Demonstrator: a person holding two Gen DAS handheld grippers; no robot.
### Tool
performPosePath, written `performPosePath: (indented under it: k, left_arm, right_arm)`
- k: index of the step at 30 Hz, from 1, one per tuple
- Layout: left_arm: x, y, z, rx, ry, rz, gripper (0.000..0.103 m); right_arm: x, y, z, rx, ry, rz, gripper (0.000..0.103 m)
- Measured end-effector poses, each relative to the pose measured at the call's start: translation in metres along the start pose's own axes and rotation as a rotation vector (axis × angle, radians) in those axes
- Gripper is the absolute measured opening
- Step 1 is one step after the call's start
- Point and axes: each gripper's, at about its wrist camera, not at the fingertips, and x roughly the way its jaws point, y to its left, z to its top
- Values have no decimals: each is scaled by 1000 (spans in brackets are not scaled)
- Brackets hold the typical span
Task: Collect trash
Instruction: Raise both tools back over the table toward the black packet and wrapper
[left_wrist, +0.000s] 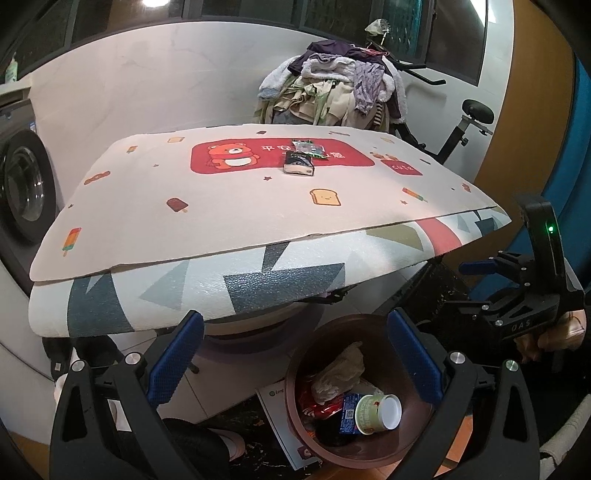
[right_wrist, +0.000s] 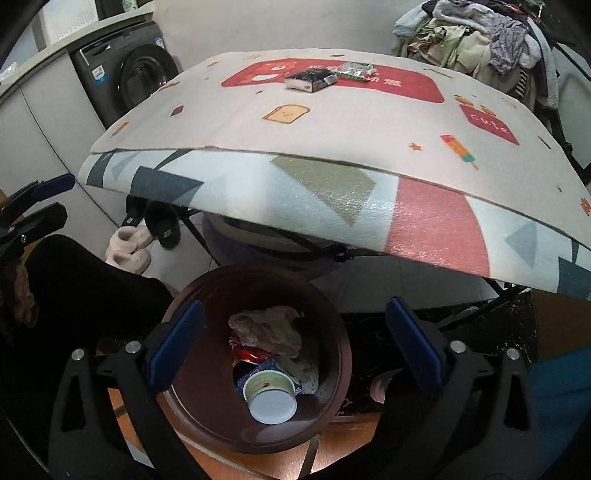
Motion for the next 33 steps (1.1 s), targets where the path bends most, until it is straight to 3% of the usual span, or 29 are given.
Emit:
performPosePath:
  k: [10, 16, 21, 28, 33]
  left_arm:
    - [-5, 6, 17, -5, -38, 19, 97]
    - [-11, 14, 52, -1, -91, -1, 97]
    - [-6, 24, 82, -42, -123, -27, 97]
    - [1, 31, 121, -5, -149, -5, 97]
    - [10, 37, 138, 3, -136, -12, 97]
  right_arm:
    - [-15, -2, 15, -22, -38, -40, 97]
    - [-27, -17, 45, 22, -64, -152, 97]
    - [-39, -27, 72, 17, -112, -115, 97]
    - [-48, -45, 101, 40, -201, -51, 97]
    - [-42, -53, 117, 49, -200, -74, 97]
